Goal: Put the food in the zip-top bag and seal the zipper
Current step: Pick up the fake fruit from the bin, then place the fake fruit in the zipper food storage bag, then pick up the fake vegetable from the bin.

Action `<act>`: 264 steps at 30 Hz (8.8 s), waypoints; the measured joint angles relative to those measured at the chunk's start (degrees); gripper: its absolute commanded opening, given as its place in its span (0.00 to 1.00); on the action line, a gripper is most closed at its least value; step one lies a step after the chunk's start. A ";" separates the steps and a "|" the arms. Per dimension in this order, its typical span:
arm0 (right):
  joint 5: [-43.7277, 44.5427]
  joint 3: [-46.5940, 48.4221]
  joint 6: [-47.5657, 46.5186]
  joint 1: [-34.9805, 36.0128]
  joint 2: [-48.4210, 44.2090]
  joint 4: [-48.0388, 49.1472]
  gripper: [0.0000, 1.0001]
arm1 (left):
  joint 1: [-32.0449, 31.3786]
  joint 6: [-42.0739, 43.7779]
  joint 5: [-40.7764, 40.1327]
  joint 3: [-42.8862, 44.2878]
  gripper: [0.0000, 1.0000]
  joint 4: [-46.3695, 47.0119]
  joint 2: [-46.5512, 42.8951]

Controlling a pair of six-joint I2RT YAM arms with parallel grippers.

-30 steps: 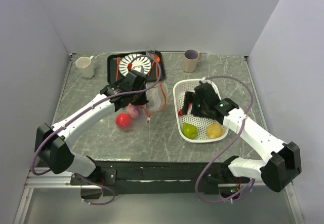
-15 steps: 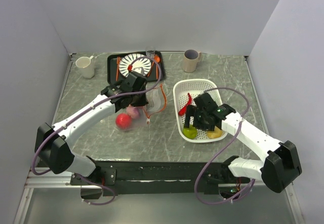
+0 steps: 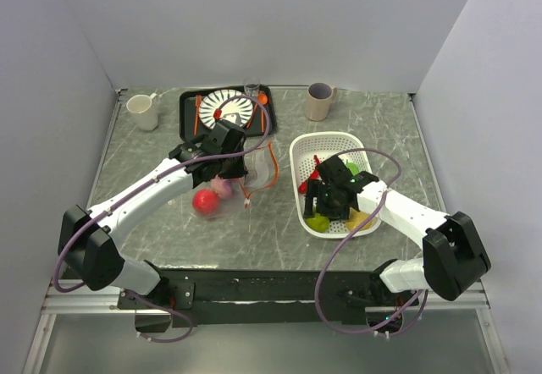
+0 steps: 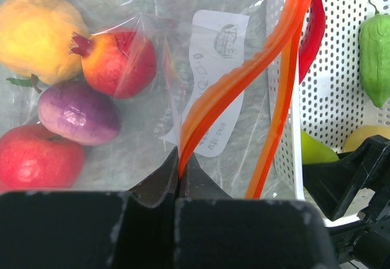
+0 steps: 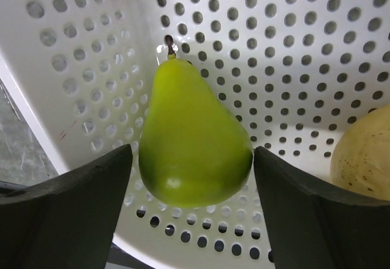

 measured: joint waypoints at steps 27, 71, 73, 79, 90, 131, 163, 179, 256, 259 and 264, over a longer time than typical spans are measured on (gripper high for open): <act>4.33 2.54 -1.42 -0.94 0.61 -0.50 0.53 | 0.00 -0.02 -0.02 -0.02 0.01 -0.15 0.00; 10.29 11.54 -3.54 -7.63 13.84 7.80 0.44 | 0.00 0.20 -0.17 -0.02 0.01 -0.57 0.74; 9.60 11.39 -3.54 -7.63 11.65 7.56 0.42 | 0.00 0.20 -0.17 0.00 0.01 -0.59 0.74; 4.50 11.41 -3.67 -7.58 1.68 7.58 0.41 | 0.00 0.20 -0.11 -0.02 0.01 -0.52 0.74; -10.97 14.21 -2.69 -2.89 -4.00 13.07 0.44 | 0.00 0.20 0.04 -0.02 0.01 -0.35 0.74; -8.90 22.91 -6.51 6.38 0.15 9.88 0.52 | 0.00 -0.28 0.04 -0.02 0.01 -0.35 -0.57; -12.74 33.92 -8.96 6.40 17.68 4.44 0.62 | 0.00 -0.22 1.55 -0.72 0.01 0.52 -3.56; -13.70 38.16 -12.20 8.68 18.32 2.34 0.94 | 0.00 -0.26 0.85 -0.66 0.01 -0.17 -5.18; 8.13 16.15 -10.54 -18.78 21.20 7.82 0.20 | 0.28 -1.33 0.09 -1.95 0.01 0.04 -2.27; 5.97 15.17 -10.71 -18.78 19.52 8.17 0.19 | 0.28 -1.31 0.09 -1.95 0.01 0.02 -2.27; 2.58 12.70 -10.69 -18.82 15.17 8.52 0.07 | 0.28 -1.33 0.09 -1.95 0.01 0.04 -2.27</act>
